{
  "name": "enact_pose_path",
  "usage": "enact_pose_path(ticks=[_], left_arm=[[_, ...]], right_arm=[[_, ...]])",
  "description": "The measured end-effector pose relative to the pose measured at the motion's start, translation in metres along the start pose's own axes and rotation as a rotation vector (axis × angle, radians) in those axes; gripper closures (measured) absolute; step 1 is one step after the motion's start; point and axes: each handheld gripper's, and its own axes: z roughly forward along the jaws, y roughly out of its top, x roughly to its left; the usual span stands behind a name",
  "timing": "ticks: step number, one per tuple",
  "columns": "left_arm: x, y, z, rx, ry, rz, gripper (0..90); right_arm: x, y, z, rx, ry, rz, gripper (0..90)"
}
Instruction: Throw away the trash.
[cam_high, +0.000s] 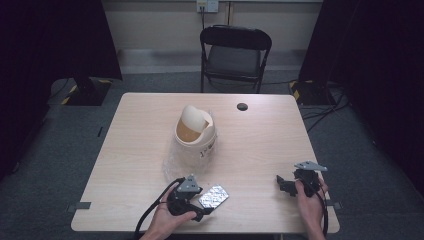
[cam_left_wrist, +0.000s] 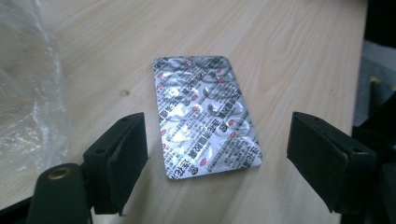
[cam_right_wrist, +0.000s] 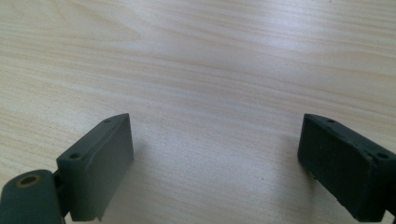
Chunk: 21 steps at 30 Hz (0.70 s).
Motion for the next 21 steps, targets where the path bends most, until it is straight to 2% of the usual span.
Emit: enact_pose_path(ticks=[7, 8, 12, 13, 14, 15, 16, 17, 21], left_arm=[[-0.005, 0.0, 0.013, 0.002, 0.021, 0.008, 19.8], [-0.008, -0.001, 0.015, 0.006, 0.046, 0.041, 19.1], [-0.012, -0.002, 0.016, 0.011, 0.073, 0.071, 19.1], [-0.013, -0.002, 0.016, 0.009, 0.09, 0.08, 20.2], [-0.013, -0.003, 0.015, 0.01, 0.108, 0.097, 25.9], [-0.013, -0.003, 0.015, -0.001, 0.098, 0.091, 31.0], [-0.011, -0.002, 0.014, 0.012, 0.099, 0.101, 32.8], [-0.01, -0.002, 0.015, -0.002, 0.097, 0.096, 33.5], [-0.008, -0.002, 0.014, 0.004, 0.1, 0.099, 33.6]], right_arm=[[0.0, 0.0, 0.0, 0.0, 0.0, 0.0, 9.8], [0.0, 0.0, 0.0, 0.0, 0.0, 0.0, 9.8], [0.0, 0.0, 0.0, 0.0, 0.0, 0.0, 9.8], [0.0, 0.0, 0.0, 0.0, 0.0, 0.0, 9.7], [0.0, 0.0, 0.0, 0.0, 0.0, 0.0, 9.8], [0.0, 0.0, 0.0, 0.0, 0.0, 0.0, 9.7], [0.0, 0.0, 0.0, 0.0, 0.0, 0.0, 9.7], [0.0, 0.0, 0.0, 0.0, 0.0, 0.0, 9.7], [0.0, 0.0, 0.0, 0.0, 0.0, 0.0, 9.7]])
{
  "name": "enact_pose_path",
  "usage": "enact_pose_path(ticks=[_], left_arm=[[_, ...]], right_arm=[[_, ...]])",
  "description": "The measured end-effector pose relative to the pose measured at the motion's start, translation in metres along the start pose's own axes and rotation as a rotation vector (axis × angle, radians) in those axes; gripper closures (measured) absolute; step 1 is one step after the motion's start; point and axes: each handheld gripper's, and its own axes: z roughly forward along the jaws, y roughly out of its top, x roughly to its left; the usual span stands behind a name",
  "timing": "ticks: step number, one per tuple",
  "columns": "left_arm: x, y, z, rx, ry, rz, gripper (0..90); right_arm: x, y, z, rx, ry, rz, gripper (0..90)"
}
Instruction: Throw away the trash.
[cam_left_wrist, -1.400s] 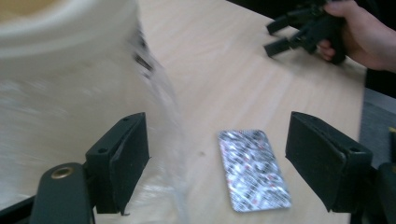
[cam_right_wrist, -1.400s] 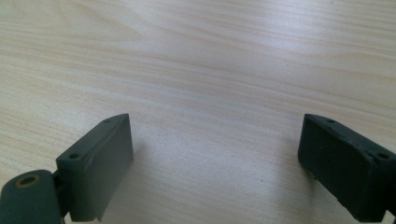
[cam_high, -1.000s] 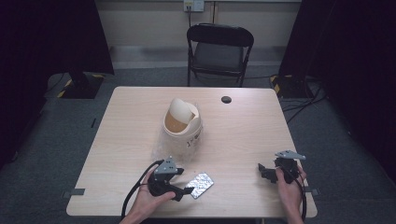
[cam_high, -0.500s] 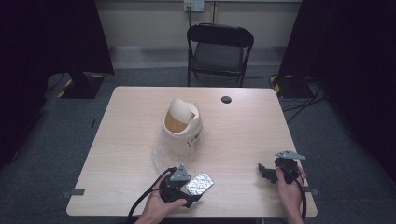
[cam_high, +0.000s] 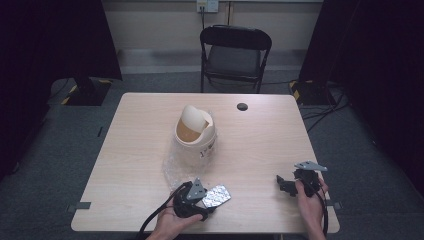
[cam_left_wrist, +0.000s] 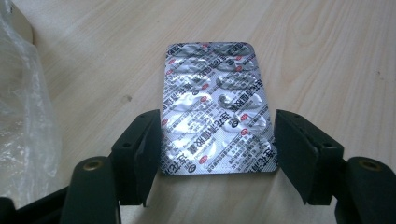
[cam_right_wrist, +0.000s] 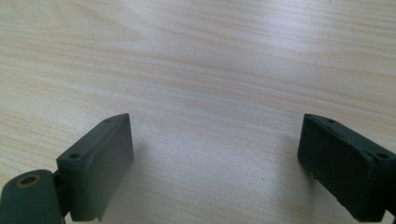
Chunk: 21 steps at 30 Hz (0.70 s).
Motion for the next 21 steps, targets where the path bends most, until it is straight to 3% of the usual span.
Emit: enact_pose_path(ticks=[4, 7, 11, 13, 21], left_arm=[[-0.0008, 0.0004, 0.0027, -0.008, -0.019, -0.011, 26.8], [-0.0039, 0.0045, 0.0085, -0.009, 0.004, -0.01, 23.6], [-0.0021, 0.005, 0.0094, -0.017, 0.003, -0.004, 25.5], [-0.0008, 0.0047, 0.0088, -0.025, 0.009, -0.012, 33.8], [0.0049, 0.006, 0.006, -0.004, -0.012, -0.011, 34.1]], right_arm=[[-0.0001, 0.0, 0.0, 0.0, 0.0, 0.0, 9.7], [0.0, 0.0, 0.0, 0.0, 0.0, 0.0, 9.7], [0.0, 0.0, 0.0001, 0.0, -0.001, 0.001, 9.8], [0.0001, 0.0, 0.0, 0.0, -0.001, 0.001, 9.8], [-0.0001, 0.0, 0.0, 0.0, 0.0, -0.001, 9.7]])
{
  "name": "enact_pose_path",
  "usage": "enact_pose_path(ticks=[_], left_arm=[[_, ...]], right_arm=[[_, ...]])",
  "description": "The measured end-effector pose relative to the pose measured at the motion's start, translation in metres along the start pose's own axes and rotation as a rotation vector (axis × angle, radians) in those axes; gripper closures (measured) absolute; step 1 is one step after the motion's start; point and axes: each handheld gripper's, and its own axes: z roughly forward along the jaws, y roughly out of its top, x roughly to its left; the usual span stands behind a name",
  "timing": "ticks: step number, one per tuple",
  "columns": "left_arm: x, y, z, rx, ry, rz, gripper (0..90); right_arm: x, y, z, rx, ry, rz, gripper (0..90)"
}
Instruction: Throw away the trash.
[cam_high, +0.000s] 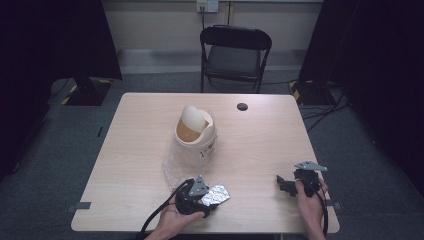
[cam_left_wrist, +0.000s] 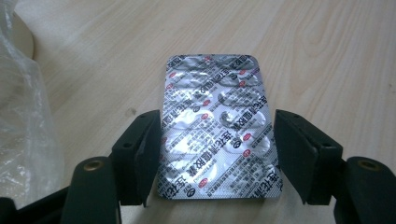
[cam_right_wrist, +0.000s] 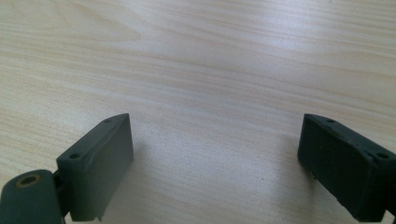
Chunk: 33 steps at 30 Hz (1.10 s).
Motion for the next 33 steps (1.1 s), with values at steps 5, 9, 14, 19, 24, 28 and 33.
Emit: enact_pose_path(ticks=[5, 9, 14, 19, 24, 28, 33], left_arm=[[0.002, 0.0, -0.006, -0.022, -0.019, -0.033, 34.1], [0.001, 0.001, -0.011, -0.015, -0.039, -0.031, 34.1], [0.001, 0.005, -0.018, -0.052, -0.053, -0.031, 34.1], [0.007, 0.009, -0.034, -0.084, -0.065, -0.032, 34.1], [0.016, 0.01, -0.054, -0.124, -0.064, -0.055, 34.1], [0.02, 0.01, -0.062, -0.141, -0.056, -0.056, 34.1], [0.023, 0.012, -0.069, -0.168, -0.056, -0.06, 34.1]], right_arm=[[0.0, 0.0, 0.0, 0.0, 0.0, 0.0, 9.7], [0.0, 0.0, 0.0, 0.0, 0.0, 0.0, 9.7], [0.0, 0.0, 0.0, 0.0, 0.004, -0.003, 9.7], [0.0, 0.0, 0.0, 0.0, 0.003, -0.003, 9.7], [0.0, 0.0, 0.0, 0.0, 0.003, -0.003, 9.7], [0.0, 0.0, 0.0, 0.0, 0.003, -0.003, 9.7], [0.0, 0.0, 0.0, 0.0, 0.003, -0.003, 9.7]])
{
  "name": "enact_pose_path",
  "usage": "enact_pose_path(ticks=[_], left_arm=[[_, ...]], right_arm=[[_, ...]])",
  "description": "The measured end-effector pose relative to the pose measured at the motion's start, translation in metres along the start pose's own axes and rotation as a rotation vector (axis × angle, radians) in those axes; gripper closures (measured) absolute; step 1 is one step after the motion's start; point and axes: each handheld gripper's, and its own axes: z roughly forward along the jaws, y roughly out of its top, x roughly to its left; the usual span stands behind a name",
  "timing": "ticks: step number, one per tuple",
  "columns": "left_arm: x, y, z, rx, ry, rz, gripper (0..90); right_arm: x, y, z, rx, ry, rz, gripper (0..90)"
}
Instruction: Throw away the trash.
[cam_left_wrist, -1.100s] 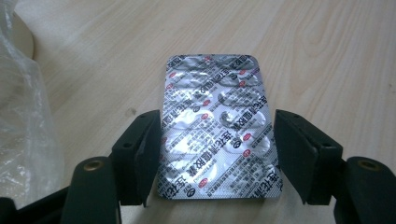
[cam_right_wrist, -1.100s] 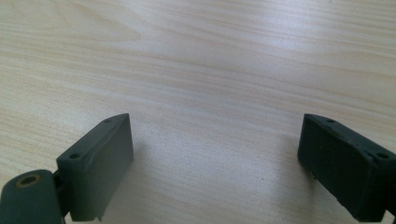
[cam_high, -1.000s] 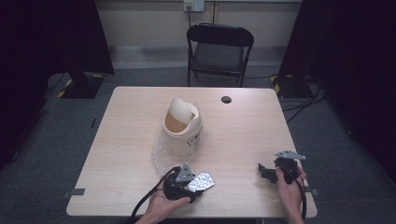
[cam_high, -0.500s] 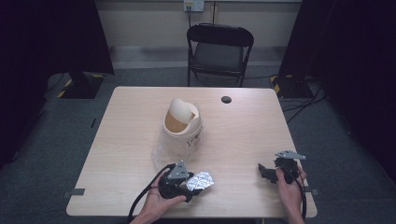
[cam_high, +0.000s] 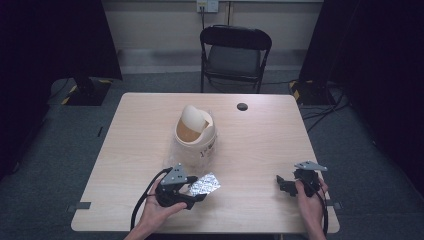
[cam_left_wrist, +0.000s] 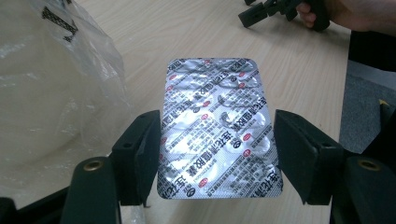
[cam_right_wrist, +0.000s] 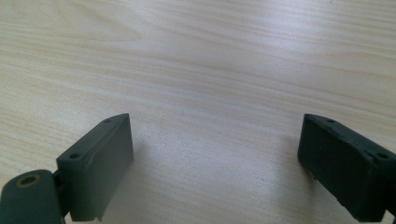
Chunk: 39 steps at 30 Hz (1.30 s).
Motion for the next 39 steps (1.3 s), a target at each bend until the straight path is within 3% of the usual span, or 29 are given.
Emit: enact_pose_path(ticks=[4, 12, 28, 39], left_arm=[[-0.001, 0.0, -0.004, 0.024, 0.001, 0.005, 34.1], [0.001, 0.006, -0.014, -0.001, -0.011, 0.02, 34.1], [0.023, 0.007, -0.052, -0.057, 0.064, -0.017, 34.1], [0.04, 0.018, -0.076, -0.09, 0.114, -0.006, 34.1]], right_arm=[[0.0, 0.0, 0.0, 0.0, 0.001, 0.0, 9.7], [0.0, 0.0, 0.0, 0.0, 0.0, 0.0, 9.7], [0.0, 0.0, 0.0, 0.0, 0.0, 0.0, 9.7], [0.0, 0.0, 0.0, 0.0, 0.0, 0.0, 9.7]])
